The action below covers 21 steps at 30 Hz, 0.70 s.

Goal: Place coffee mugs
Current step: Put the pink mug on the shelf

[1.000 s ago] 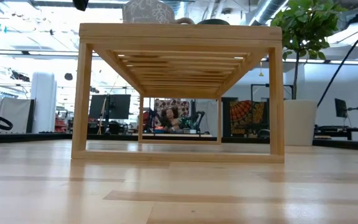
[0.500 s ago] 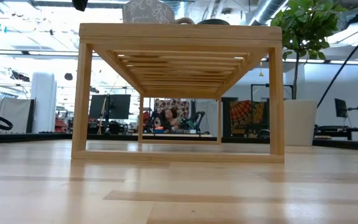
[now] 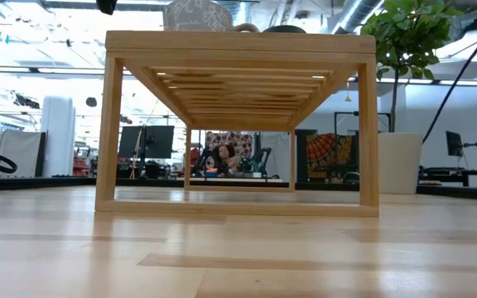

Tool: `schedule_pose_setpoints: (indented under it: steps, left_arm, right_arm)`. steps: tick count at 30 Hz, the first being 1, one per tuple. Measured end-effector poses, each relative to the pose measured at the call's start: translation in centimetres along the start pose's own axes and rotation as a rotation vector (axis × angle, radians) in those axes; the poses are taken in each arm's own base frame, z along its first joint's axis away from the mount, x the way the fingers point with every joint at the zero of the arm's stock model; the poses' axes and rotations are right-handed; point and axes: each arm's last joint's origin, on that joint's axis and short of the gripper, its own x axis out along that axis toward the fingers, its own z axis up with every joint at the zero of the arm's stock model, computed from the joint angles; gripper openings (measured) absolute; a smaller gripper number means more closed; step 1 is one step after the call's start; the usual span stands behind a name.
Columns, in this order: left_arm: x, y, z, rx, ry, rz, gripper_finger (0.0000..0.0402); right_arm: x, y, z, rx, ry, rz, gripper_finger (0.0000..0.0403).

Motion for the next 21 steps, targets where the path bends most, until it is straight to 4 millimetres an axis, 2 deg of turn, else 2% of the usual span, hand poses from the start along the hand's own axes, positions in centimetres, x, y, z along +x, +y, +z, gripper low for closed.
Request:
schedule_pose_setpoints:
  steps: [8,10,13,15,17,21]
  left_arm:
    - [0.0,0.0,0.0,0.001,-0.003,0.017,0.0]
    - [0.0,0.1,0.0,0.013,-0.004,0.019,0.0]
    - [0.0,0.1,0.0,0.02,-0.005,0.023,0.0]
    - [-0.1,0.1,0.1,0.024,-0.009,0.031,0.0]
    - [-0.2,0.2,0.2,0.031,-0.015,0.032,0.0]
    - [-0.4,0.2,0.4,0.059,-0.026,0.031,0.0]
  right_arm:
    - [2.6,0.2,0.4,-0.06,0.042,-0.099,0.0114]
    - [2.7,0.2,0.5,-0.078,0.072,-0.1,0.0097]
    - [1.7,0.1,0.6,-0.102,0.084,-0.081,0.0042]
    - [-0.3,0.2,0.7,-0.131,0.075,-0.033,0.0045]
    - [-3.3,0.4,1.1,-0.163,0.066,0.051,0.0045]
    - [-11.7,0.9,2.8,-0.211,-0.09,0.294,0.0045]
